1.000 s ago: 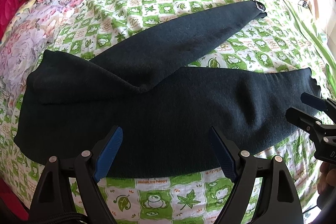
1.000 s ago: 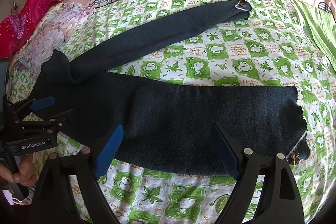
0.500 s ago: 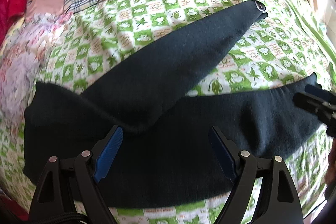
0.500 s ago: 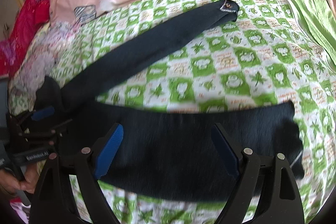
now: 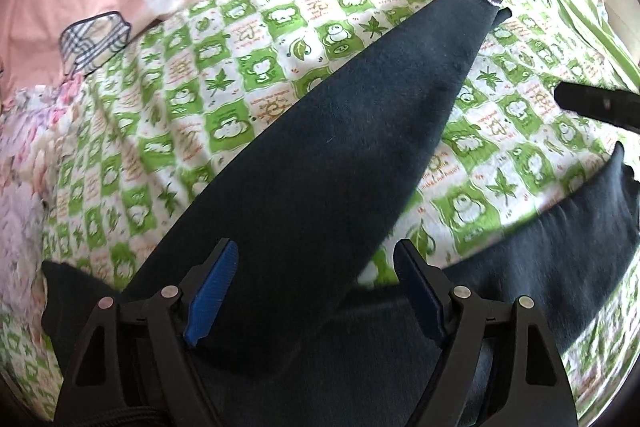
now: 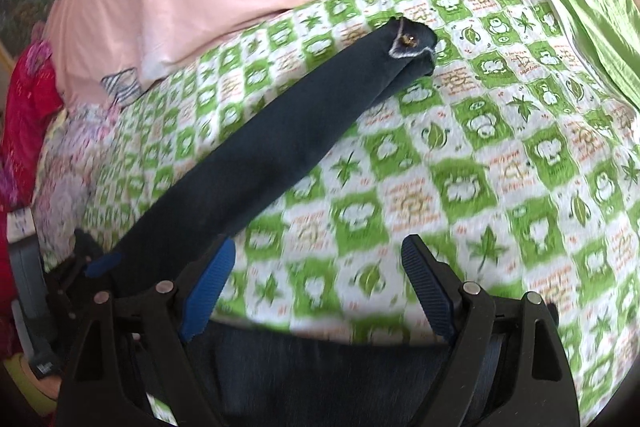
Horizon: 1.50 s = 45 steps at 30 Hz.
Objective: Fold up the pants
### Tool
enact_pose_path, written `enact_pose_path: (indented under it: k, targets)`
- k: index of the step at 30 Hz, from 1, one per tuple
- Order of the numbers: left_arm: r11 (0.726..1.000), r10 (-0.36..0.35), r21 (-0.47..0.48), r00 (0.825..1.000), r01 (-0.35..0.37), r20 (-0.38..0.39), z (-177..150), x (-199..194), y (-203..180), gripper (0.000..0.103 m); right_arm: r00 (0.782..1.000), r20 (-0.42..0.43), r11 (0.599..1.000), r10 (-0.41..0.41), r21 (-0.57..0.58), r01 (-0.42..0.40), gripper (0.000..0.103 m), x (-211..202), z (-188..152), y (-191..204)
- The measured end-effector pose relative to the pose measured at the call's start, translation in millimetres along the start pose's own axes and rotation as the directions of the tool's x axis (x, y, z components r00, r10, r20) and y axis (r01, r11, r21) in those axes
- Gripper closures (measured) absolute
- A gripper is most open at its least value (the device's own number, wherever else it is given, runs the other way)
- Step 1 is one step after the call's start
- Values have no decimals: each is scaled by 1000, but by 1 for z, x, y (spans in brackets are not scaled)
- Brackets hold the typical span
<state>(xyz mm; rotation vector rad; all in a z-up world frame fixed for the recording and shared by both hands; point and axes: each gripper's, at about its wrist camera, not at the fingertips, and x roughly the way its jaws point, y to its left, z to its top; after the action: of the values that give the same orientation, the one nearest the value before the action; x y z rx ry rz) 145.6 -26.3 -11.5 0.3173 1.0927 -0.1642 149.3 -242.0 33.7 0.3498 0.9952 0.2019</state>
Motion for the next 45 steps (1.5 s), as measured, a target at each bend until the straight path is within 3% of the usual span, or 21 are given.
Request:
enact_pose_path:
  k: [5, 11, 15, 18, 21, 22, 25, 27, 31, 45]
  targets:
    - [999, -34, 6, 999, 35, -34, 11, 16, 5, 24, 1000, 0, 999, 6, 54, -6, 23, 15, 23, -11]
    - [989, -122, 72, 990, 127, -68, 16, 27, -1, 25, 1000, -10, 993, 11, 117, -10, 23, 35, 46, -23]
    - [982, -95, 153, 991, 109, -96, 13, 40, -11, 27, 1000, -14, 990, 2, 141, 0, 25, 47, 56, -32]
    - [976, -85, 193, 992, 103, -98, 11, 47, -16, 39, 1000, -20, 987, -5, 162, 8, 32, 56, 63, -39]
    - [974, -107, 190, 988, 126, -109, 15, 49, -10, 64, 1000, -21, 981, -6, 193, 10, 43, 66, 73, -46]
    - [973, -115, 186, 987, 135, -114, 17, 49, -8, 77, 1000, -20, 980, -5, 198, 9, 49, 67, 76, -47]
    - [971, -161, 158, 978, 181, -133, 25, 49, 3, 90, 1000, -11, 976, 14, 216, -11, 60, 68, 82, -47]
    - [969, -180, 147, 974, 199, -134, 26, 48, 7, 92, 999, -13, 975, 30, 220, -26, 67, 69, 83, -45]
    - [966, -190, 153, 974, 208, -125, 22, 42, 9, 95, 999, -26, 979, 33, 203, -27, 94, 72, 84, -41]
    - [939, -304, 144, 949, 312, -80, 11, -23, 47, 97, 993, 59, 957, 106, 266, -118, 97, -9, 50, -37]
